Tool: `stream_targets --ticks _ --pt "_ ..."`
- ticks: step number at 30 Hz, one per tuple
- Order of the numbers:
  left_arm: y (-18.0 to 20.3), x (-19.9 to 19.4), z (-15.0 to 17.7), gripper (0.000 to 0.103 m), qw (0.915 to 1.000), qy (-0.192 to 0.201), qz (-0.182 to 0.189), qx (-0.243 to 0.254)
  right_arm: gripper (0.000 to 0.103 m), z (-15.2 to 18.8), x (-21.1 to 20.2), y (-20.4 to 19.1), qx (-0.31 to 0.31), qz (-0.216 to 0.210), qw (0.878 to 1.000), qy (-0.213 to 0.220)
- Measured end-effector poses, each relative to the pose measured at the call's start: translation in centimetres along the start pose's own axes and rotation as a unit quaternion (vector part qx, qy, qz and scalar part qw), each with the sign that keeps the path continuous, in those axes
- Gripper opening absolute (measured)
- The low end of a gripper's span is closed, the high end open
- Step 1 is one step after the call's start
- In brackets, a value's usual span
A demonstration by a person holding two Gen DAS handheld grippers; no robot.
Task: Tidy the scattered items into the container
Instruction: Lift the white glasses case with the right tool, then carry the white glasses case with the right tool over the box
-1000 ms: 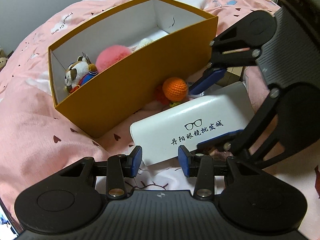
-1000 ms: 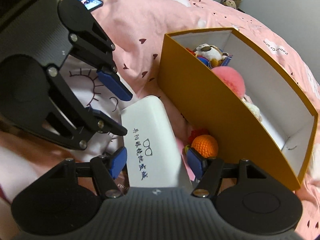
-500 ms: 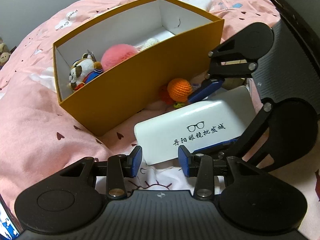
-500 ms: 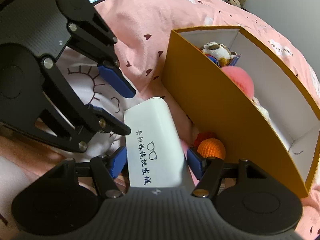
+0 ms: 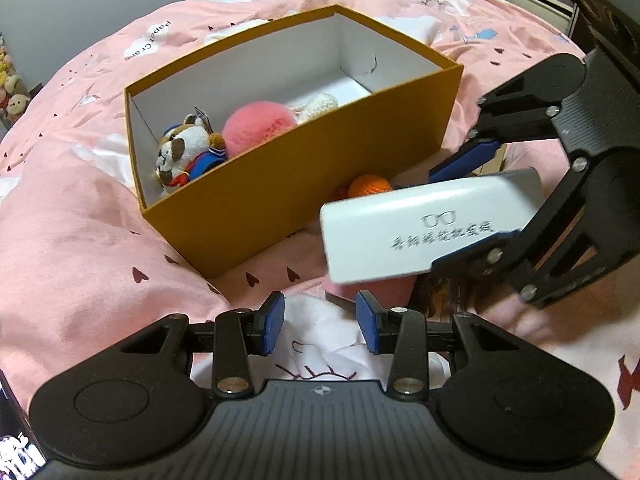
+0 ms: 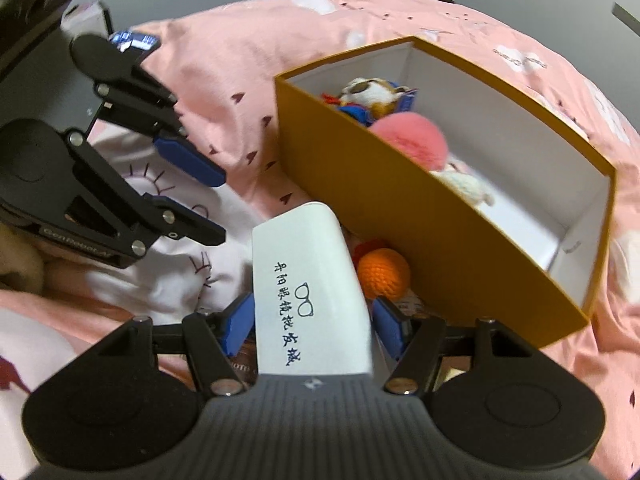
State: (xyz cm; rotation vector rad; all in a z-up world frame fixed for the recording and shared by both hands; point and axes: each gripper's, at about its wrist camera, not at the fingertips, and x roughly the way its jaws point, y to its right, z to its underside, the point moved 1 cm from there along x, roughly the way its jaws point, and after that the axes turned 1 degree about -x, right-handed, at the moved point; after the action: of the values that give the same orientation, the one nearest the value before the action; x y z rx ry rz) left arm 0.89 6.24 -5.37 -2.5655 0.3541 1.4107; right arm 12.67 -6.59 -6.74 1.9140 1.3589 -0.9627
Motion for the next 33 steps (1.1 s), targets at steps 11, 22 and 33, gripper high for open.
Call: stream_targets --ticks 11,22,33 --pt "-1.3 -0.5 -0.5 0.047 0.9989 0.011 0.032 -0.033 0.003 -0.4 -5.0 2.8 0.053 -0.019 0.998 0.042" --pt "-0.7 0.6 -0.6 0.047 0.9977 -0.001 0.059 -0.034 0.027 0.1 -4.1 4.6 0.119 -0.042 0.992 0.026" --pt "-2.4 1.4 -0.8 0.047 0.9939 -0.023 0.027 -0.104 0.041 -2.3 2.5 4.0 0.127 -0.076 0.989 -0.025"
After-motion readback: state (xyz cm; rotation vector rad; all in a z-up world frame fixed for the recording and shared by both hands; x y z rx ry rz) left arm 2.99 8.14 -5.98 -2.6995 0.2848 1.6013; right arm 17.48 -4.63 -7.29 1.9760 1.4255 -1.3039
